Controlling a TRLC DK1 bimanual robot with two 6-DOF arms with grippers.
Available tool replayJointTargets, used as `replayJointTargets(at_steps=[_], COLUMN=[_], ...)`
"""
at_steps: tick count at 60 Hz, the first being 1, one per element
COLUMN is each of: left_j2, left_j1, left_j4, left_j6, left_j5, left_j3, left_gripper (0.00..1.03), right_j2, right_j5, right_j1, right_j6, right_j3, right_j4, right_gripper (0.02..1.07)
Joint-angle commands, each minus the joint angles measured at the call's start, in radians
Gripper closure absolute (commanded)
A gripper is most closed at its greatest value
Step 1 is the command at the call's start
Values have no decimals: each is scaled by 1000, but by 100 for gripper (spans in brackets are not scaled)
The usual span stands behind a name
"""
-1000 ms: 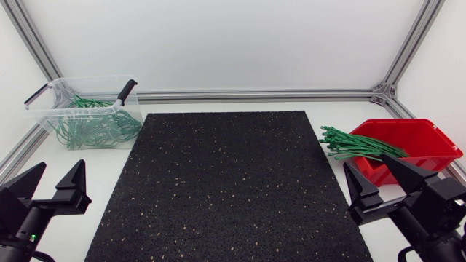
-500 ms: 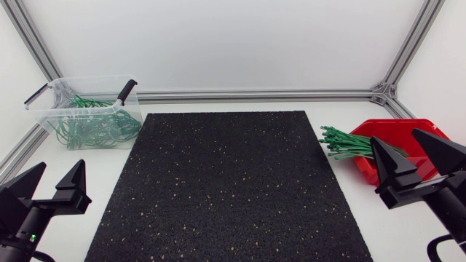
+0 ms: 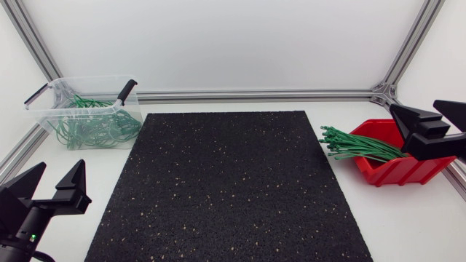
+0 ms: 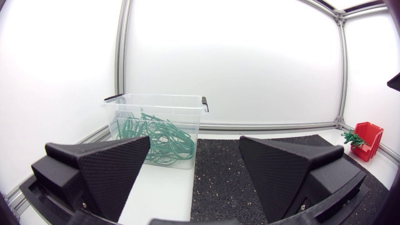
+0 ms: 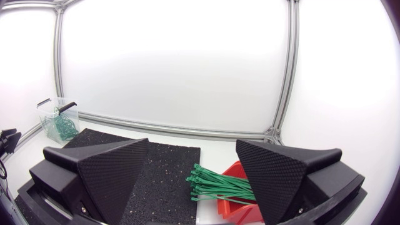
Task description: Take a green cable tie from the red box, thread the tail through the head to close it, then place it in the transparent bin on the left.
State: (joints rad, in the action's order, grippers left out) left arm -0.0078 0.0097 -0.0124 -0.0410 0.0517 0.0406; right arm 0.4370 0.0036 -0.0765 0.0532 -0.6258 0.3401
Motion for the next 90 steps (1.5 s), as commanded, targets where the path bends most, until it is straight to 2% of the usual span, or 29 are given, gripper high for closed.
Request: replayJointTargets(at_steps=[1, 6, 23, 39, 53, 64, 74, 81, 90], left_j2=[-4, -4, -4, -4, -4, -4, -4, -4, -3], left_j1=[1, 1, -1, -1, 1, -2, -1, 1, 1], left_j4=[22, 22, 22, 22, 22, 22, 22, 22, 23], left_j6=[18, 18, 18, 18, 18, 18, 18, 18, 18], left_j5=[8, 8, 8, 8, 8, 8, 8, 8, 8], left_j3=[-38, -38, -38, -38, -38, -38, -38, -38, -38], left_gripper=[4, 4, 4, 4, 4, 4, 4, 4, 4], right_j2=[68, 123, 370, 579, 775, 876, 934, 974, 1069], right_j5=[-4, -4, -5, -116, -139, -174, -188, -200, -251], right_j1=[11, 24, 86, 144, 192, 213, 239, 277, 322], right_j6=[0, 71, 370, 425, 787, 887, 999, 1103, 1195], right_j3=[-69, -114, -318, -442, -522, -554, -548, -525, -546], right_j4=[45, 66, 258, 415, 527, 606, 613, 571, 594], right_gripper=[6, 6, 7, 9, 9, 9, 12, 15, 16])
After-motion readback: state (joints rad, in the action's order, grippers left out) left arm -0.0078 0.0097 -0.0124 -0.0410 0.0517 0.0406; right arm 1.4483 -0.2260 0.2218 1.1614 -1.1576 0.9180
